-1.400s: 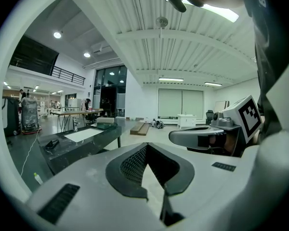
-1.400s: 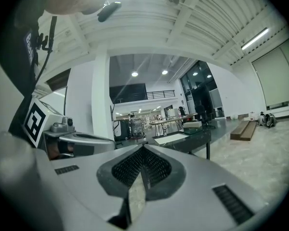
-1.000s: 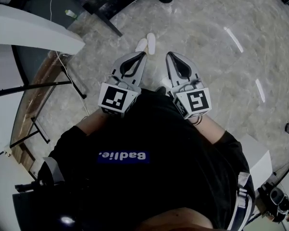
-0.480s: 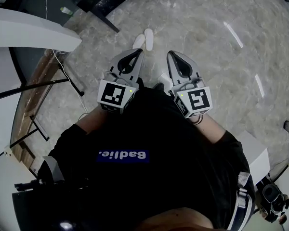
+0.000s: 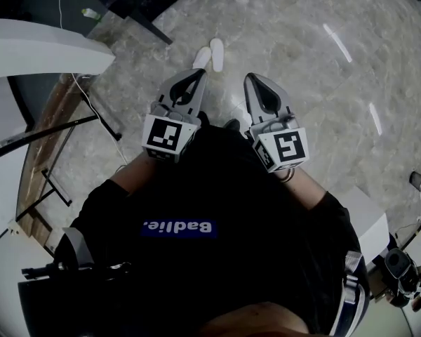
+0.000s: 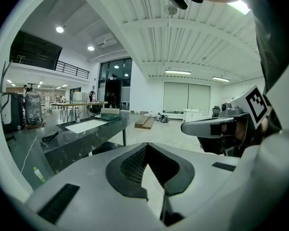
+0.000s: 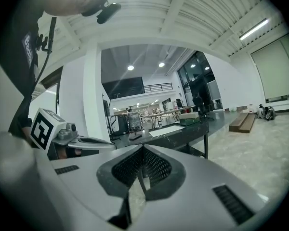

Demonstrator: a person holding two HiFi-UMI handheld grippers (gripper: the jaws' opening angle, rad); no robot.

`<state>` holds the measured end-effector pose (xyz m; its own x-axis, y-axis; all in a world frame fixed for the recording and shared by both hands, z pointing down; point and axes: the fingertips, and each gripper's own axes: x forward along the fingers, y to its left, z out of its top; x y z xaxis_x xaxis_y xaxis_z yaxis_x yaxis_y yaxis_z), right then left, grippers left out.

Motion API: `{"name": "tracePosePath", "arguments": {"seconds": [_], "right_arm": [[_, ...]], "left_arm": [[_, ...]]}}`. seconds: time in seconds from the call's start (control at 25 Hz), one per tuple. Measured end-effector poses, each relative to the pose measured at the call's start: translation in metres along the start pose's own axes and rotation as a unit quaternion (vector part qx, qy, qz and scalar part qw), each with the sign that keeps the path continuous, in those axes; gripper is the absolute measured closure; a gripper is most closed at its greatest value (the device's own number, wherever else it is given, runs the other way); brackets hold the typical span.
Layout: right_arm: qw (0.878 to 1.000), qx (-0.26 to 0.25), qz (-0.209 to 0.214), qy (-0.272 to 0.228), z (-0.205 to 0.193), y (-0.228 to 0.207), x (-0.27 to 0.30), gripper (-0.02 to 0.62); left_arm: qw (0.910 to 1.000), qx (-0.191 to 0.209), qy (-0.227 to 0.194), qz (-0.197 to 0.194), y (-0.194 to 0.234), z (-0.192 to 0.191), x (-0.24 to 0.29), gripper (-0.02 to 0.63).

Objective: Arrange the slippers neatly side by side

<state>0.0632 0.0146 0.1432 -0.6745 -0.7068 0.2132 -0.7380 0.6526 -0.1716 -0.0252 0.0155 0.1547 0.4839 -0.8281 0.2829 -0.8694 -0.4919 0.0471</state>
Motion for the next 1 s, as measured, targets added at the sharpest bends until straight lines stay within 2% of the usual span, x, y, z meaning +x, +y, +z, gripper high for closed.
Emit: {"name": "tracePosePath", "arguments": {"seconds": [0.12, 0.32, 0.56, 0.72, 0.84, 1.0], "right_arm": [[1.0, 0.007, -0.007, 0.008, -0.008, 0.001, 0.024, 0.597], [0.999, 0.023, -0.026, 0.036, -0.035, -0.001, 0.07, 0.597], [0.997, 0.025, -0.043, 0.061, -0.052, -0.004, 0.117, 0.597], [0.996, 0.024, -0.039, 0.071, -0.069, 0.003, 0.149, 0.597], [0.996, 0.028, -0.036, 0.075, -0.088, 0.005, 0.169, 0.597], [0.995, 0.033, -0.034, 0.087, -0.133, -0.002, 0.194, 0.597]], "left_arm": [[0.9999, 0.01, 0.007, -0.002, 0.027, -0.013, 0.012, 0.606], [0.9994, 0.0, 0.033, -0.012, 0.077, -0.055, 0.04, 0.606], [0.9955, 0.003, 0.083, -0.046, 0.121, -0.11, 0.078, 0.604], [0.9929, 0.003, 0.103, -0.058, 0.142, -0.143, 0.097, 0.604], [0.9916, 0.009, 0.115, -0.057, 0.159, -0.179, 0.113, 0.604], [0.9886, 0.021, 0.139, -0.053, 0.183, -0.244, 0.143, 0.604]]}}
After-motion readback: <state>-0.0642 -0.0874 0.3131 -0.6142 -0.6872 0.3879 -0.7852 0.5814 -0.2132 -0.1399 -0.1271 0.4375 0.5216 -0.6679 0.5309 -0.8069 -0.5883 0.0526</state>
